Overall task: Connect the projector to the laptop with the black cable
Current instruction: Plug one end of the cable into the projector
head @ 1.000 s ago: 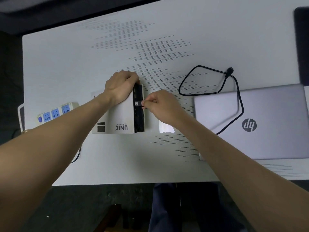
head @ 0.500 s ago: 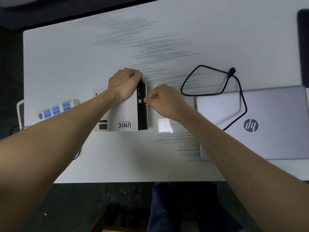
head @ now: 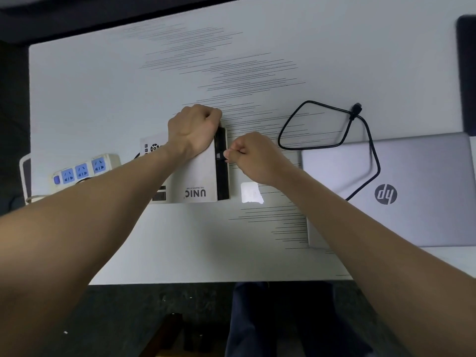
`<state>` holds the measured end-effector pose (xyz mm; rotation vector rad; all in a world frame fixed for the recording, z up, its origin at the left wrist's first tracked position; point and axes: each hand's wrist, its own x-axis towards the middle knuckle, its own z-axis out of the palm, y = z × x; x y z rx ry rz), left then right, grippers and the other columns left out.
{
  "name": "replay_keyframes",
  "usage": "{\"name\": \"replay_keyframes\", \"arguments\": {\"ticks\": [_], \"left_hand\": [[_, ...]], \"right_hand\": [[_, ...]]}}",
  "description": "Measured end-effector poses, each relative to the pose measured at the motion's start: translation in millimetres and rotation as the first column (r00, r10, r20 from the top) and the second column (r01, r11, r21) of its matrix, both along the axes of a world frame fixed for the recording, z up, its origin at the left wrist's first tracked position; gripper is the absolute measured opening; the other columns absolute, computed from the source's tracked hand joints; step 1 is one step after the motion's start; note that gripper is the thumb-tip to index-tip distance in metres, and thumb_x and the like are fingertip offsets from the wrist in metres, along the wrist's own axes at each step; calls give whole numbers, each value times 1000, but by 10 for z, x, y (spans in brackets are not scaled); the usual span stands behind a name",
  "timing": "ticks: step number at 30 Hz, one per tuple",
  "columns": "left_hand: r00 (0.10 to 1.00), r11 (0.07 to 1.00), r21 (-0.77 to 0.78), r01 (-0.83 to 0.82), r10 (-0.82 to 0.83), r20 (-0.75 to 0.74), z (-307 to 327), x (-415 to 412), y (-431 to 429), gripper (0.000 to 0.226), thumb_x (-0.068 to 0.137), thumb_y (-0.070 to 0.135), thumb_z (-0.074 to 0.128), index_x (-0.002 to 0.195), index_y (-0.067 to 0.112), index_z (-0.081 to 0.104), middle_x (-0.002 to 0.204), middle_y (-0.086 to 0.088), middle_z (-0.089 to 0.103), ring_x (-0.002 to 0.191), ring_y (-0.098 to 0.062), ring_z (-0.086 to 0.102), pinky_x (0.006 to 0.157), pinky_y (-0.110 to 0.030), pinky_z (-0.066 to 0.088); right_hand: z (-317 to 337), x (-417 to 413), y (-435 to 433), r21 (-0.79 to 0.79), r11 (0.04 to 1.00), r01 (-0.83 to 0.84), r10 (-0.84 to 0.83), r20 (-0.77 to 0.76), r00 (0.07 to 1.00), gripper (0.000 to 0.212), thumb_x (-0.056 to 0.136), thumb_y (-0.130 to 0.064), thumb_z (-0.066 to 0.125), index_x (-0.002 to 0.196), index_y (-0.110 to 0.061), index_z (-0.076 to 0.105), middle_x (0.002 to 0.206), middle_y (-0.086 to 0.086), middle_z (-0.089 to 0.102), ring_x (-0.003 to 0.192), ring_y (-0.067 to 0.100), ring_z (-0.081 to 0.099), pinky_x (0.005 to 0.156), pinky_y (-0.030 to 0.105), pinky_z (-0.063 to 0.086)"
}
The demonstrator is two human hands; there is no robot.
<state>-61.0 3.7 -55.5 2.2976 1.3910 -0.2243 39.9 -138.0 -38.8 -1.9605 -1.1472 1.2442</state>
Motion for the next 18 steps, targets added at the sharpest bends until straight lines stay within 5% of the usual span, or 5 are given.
{"name": "replay_keyframes", "arguments": {"ticks": [3, 10, 13, 16, 18], "left_hand": [[1000, 1000, 14, -6, 6, -2, -9, 12, -1, 51, 90, 39, 32, 90, 11, 75, 90, -9, 73, 91, -36, 63, 80, -40, 48], [1000, 999, 37, -18, 19, -18, -36, 53, -18, 54, 93, 40, 31, 91, 9, 76, 89, -12, 72, 89, -37, 63, 79, -40, 47], [1000, 998, 57, -15, 16, -21, -50, 78, -33, 55, 93, 40, 30, 89, 9, 76, 86, -13, 71, 87, -37, 62, 75, -39, 46], [999, 996, 84, -13, 15, -32, -61, 102, -57, 54, 95, 39, 31, 87, 9, 75, 82, -13, 69, 81, -36, 59, 68, -36, 39], [999, 996, 87, -7, 10, -39, -72, 114, -67, 53, 95, 39, 32, 87, 10, 75, 80, -12, 69, 79, -35, 57, 67, -35, 37]], "right_hand": [[-11, 25, 4, -16, 1000, -1, 1, -22, 1000, 33, 100, -22, 58, 92, 6, 72, 42, -23, 56, 48, 0, 53, 67, 31, 52], [-54, 20, -47, 16, 1000, 17, -16, -59, 998, 34, 101, -21, 57, 90, 9, 69, 42, -37, 52, 52, 1, 50, 69, 34, 53], [-76, -35, -56, 13, 999, 52, -51, -17, 999, 32, 100, -24, 57, 88, 4, 69, 47, -23, 60, 54, 7, 53, 69, 37, 55], [-56, -127, -68, 21, 997, 79, -80, 69, 994, 28, 101, -28, 57, 92, -8, 74, 73, -4, 73, 71, 20, 66, 75, 38, 57], [-55, -111, -61, 3, 998, 68, -68, 60, 996, 28, 101, -28, 57, 88, -8, 73, 68, -3, 69, 67, 18, 62, 73, 36, 55]]}}
